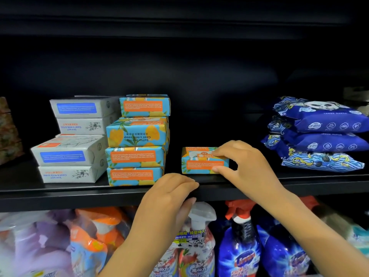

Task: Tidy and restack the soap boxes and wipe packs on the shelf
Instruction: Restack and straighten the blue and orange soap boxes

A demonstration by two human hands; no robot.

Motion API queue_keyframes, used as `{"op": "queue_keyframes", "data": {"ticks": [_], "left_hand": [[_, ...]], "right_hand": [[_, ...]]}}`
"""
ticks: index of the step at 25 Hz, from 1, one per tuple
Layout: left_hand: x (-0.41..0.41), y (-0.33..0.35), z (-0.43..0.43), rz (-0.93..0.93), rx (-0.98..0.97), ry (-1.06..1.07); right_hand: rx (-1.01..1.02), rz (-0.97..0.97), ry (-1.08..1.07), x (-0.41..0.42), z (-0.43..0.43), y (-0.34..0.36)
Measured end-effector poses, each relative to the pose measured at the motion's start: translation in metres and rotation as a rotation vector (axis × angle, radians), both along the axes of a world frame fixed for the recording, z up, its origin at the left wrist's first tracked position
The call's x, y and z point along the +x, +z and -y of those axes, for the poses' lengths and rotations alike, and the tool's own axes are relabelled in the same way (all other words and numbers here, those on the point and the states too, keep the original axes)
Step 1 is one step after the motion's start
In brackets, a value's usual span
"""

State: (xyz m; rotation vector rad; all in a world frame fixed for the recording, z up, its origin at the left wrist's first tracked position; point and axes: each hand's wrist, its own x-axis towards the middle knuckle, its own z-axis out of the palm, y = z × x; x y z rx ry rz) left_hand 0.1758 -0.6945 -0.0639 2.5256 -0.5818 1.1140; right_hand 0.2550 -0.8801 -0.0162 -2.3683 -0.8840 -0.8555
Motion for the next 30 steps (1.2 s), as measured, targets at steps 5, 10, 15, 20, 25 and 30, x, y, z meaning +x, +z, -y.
{"op": "queue_keyframes", "data": {"ticks": [5, 10, 15, 20, 25, 30], "left_hand": [[0.002, -0.002, -0.001, 0.017, -0.022, -0.008], [0.002, -0.003, 0.0, 0.022, -0.03, -0.006], [0.002, -0.003, -0.002, 0.041, -0.006, -0.032], [0.001, -0.013, -0.014, 0.208, 0.088, -0.021], [-0.005, -0.019, -0.047, 0.337, 0.075, 0.082], [-0.012, -0.018, -0.077, 0.332, 0.041, 0.126]], "right_hand": [[-0.121, -0.017, -0.061, 0.016, -0.02, 0.011], [-0.18, -0.023, -0.077, 0.026, -0.035, 0.016], [-0.198, -0.074, -0.064, 0.03, -0.037, 0.017], [0.109, 0.053, 0.049, 0.015, -0.037, 0.021], [0.256, 0.171, 0.29, -0.015, -0.071, 0.047], [0.009, -0.03, 0.247, -0.02, -0.11, 0.056]]}}
